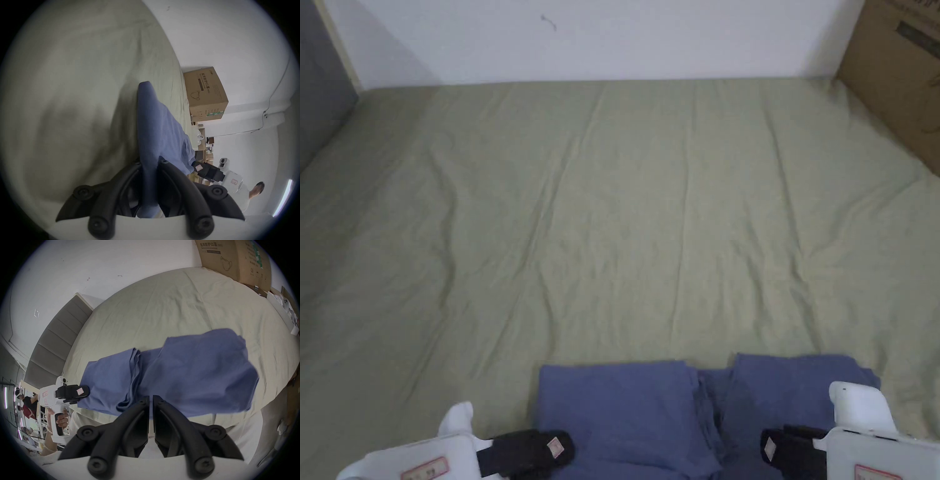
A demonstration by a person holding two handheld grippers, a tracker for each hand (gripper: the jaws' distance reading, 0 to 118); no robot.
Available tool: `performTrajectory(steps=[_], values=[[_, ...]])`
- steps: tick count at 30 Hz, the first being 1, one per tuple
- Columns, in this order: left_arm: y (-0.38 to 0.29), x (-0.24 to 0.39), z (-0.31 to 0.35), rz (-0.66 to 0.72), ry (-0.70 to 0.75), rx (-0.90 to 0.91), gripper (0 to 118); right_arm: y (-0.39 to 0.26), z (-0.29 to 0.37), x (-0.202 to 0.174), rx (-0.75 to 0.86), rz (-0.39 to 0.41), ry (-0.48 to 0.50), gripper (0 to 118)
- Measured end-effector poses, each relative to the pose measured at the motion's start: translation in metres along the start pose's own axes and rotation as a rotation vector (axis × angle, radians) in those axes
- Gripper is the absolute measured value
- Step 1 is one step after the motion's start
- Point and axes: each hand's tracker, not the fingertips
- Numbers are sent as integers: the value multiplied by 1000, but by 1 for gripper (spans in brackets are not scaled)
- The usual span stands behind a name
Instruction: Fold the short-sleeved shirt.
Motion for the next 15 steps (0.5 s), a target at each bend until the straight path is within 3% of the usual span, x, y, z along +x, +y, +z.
performTrajectory(steps=[9, 15], values=[[39, -44, 116, 20, 232, 189, 12, -4, -5, -3, -1, 3, 22, 5], [31, -6, 133, -38, 293, 221, 12, -10, -10, 7, -10, -34, 22, 5]])
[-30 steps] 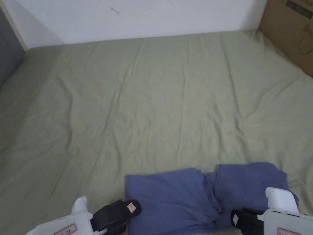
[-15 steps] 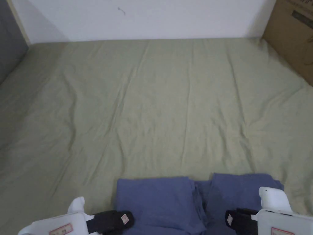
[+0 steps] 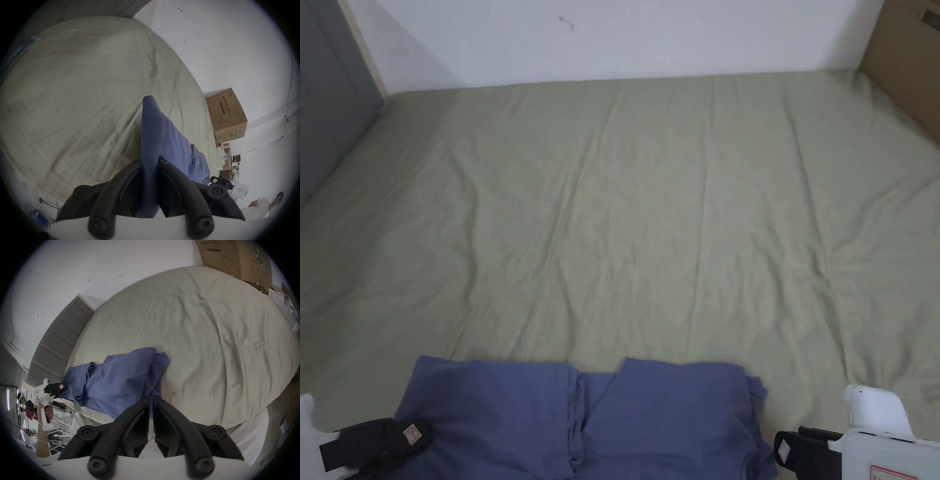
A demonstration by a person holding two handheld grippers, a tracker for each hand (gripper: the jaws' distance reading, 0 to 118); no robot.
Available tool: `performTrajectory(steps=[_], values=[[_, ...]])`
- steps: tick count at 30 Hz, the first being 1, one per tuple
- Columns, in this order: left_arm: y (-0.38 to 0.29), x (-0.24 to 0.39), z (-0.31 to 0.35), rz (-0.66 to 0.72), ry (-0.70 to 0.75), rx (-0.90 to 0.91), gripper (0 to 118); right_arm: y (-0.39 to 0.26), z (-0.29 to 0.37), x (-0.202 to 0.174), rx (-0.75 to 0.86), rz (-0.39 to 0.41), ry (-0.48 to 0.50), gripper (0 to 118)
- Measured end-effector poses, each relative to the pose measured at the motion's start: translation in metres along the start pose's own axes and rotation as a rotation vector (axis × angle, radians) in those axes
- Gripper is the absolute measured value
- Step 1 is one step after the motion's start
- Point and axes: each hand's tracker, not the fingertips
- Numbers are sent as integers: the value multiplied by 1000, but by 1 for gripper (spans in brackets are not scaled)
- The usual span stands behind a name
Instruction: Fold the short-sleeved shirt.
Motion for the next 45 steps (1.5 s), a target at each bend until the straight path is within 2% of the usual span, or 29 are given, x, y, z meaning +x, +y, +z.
performTrajectory(steps=[4, 9, 15, 19, 20, 21, 22, 24, 26, 28, 31, 32, 33, 34, 35, 36, 39, 41, 45], values=[[-3, 61, 5, -198, 21, 34, 12, -2, 2, 6, 1, -21, 2, 5], [-9, 148, -3, -389, -78, 25, 12, -1, 9, 18, 23, -42, -7, 5], [-32, 225, -60, -515, -253, -117, 12, -3, 16, 42, 41, -101, -20, 5], [-61, 252, -129, -540, -254, -271, 16, -7, 22, 58, 53, -148, -42, 5], [-69, 256, -145, -540, -238, -311, 26, -8, 25, 61, 56, -153, -48, 5], [-77, 259, -156, -553, -243, -347, 51, -9, 26, 64, 59, -154, -52, 5], [-84, 260, -170, -590, -267, -407, 93, -11, 28, 67, 62, -157, -62, 5], [-97, 260, -193, -581, -240, -470, 109, -13, 29, 75, 61, -173, -78, 5], [-96, 256, -195, -537, -187, -438, 118, -14, 31, 83, 60, -201, -82, 5], [-89, 251, -190, -475, -199, -409, 110, -15, 33, 86, 69, -216, -83, 5], [-69, 236, -168, -410, -192, -352, 105, -15, 33, 90, 71, -227, -77, 5], [-63, 231, -158, -387, -196, -314, 96, -14, 33, 90, 72, -226, -79, 5], [-58, 224, -148, -366, -189, -276, 81, -14, 32, 89, 73, -225, -82, 5], [-54, 218, -140, -361, -164, -244, 46, -14, 32, 89, 78, -226, -81, 5], [-53, 212, -135, -365, -126, -219, 21, -14, 31, 89, 80, -229, -74, 5], [-53, 208, -132, -384, -97, -202, 9, -13, 30, 88, 79, -229, -63, 5], [-56, 198, -134, -392, -58, -231, 5, -12, 26, 85, 78, -223, -52, 5], [-64, 197, -139, -358, -87, -254, 5, -12, 25, 83, 76, -213, -45, 5], [-88, 214, -168, -383, -144, -331, 5, -14, 24, 81, 71, -209, -37, 5]])
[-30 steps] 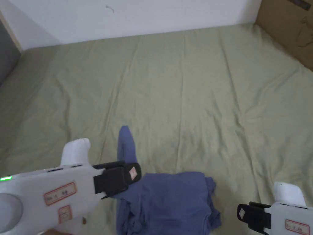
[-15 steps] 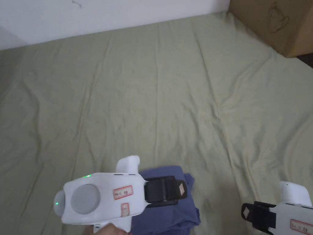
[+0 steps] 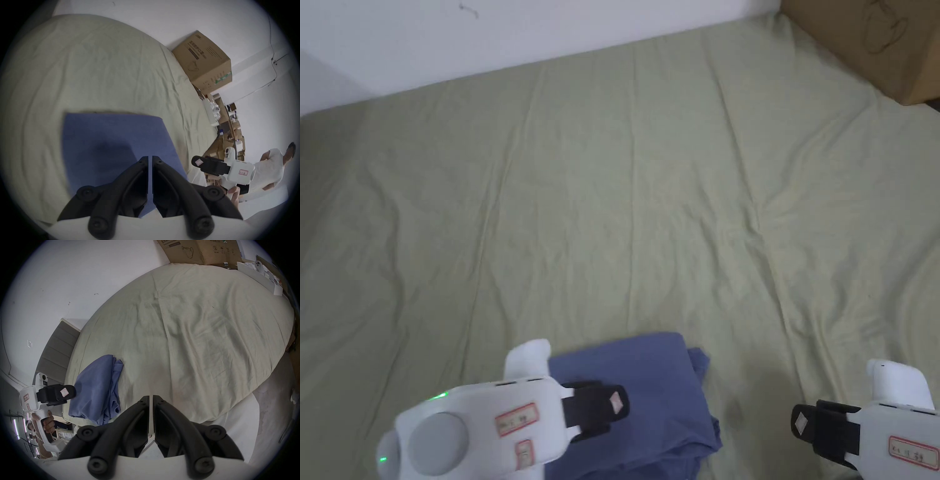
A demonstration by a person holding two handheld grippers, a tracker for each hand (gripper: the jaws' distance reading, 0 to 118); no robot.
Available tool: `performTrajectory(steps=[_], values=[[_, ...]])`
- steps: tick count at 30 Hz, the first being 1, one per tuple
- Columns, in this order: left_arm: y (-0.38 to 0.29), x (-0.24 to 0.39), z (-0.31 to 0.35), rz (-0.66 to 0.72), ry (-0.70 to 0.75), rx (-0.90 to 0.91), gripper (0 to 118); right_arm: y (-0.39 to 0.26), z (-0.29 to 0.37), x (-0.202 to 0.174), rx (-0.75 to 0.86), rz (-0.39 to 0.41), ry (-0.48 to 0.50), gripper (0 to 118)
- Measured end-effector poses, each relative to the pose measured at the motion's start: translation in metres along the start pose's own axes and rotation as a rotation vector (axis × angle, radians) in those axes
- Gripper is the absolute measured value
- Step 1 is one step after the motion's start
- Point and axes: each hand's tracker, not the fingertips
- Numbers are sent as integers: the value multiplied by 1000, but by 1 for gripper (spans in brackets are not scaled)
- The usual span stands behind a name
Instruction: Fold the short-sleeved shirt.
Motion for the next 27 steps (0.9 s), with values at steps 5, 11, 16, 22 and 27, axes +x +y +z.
performTrajectory(steps=[5, 11, 16, 22, 27], values=[[-17, 31, -63, -42, -69, -145, 5, -2, 7, 5, 5, -5, -4, 5], [-34, 56, -93, -157, -68, -249, 5, -2, 13, 12, 14, -23, -24, 5], [-43, 61, -79, -187, -91, -243, 5, -1, 13, 4, 10, -6, -21, 5], [-13, 21, 0, -33, -149, -36, 9, 9, -4, -36, -24, 119, 35, 5], [-7, -46, 67, 135, -140, 106, 74, 18, -35, -81, -67, 261, 80, 5]])
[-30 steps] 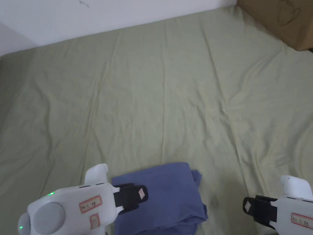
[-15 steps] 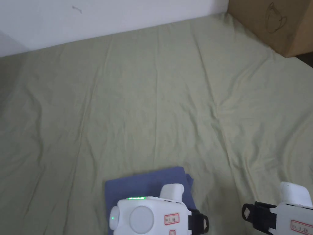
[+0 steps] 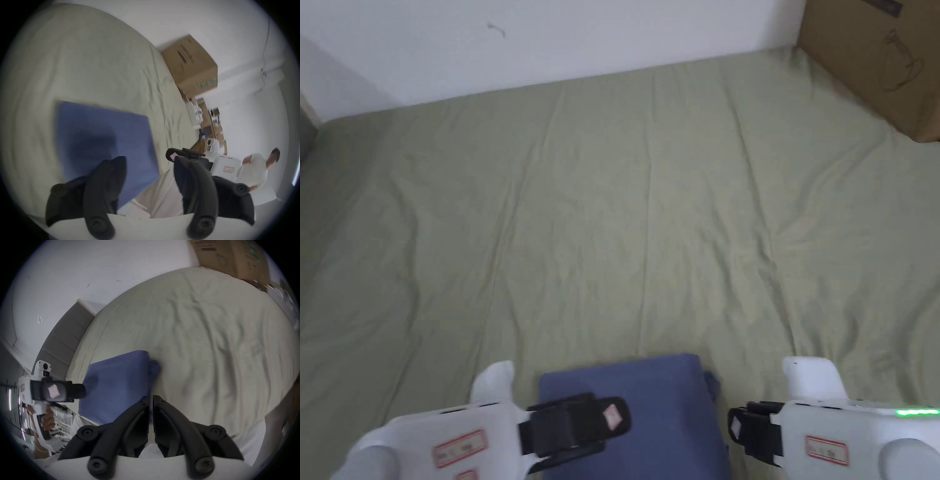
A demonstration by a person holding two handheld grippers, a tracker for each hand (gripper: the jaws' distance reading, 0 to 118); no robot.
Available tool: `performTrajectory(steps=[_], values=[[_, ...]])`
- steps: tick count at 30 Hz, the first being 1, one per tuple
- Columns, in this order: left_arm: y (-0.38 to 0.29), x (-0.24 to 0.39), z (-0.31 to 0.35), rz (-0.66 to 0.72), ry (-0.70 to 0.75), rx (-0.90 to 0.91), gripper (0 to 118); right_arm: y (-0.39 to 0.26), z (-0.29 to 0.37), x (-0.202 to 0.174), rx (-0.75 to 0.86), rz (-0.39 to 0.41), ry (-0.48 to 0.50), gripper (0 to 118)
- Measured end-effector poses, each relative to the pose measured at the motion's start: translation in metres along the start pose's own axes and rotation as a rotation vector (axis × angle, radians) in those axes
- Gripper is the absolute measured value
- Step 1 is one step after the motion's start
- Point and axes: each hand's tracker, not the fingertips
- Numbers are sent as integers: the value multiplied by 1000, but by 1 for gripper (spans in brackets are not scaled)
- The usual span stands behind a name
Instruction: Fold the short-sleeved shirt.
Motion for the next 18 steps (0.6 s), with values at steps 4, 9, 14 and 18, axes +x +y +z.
performTrajectory(steps=[4, 9, 14, 18], values=[[0, -44, 30, 88, 125, 64, 91, 12, -32, -21, -37, 71, 12, 5], [-3, -89, 23, 262, 72, -4, 91, 7, -56, -21, -74, 116, -49, 5], [-2, -98, -17, 361, -83, -73, 91, 7, -46, -12, -72, 57, -30, 5], [4, -103, -48, 385, -190, -87, 90, 7, -46, -12, -69, 48, -34, 5]])
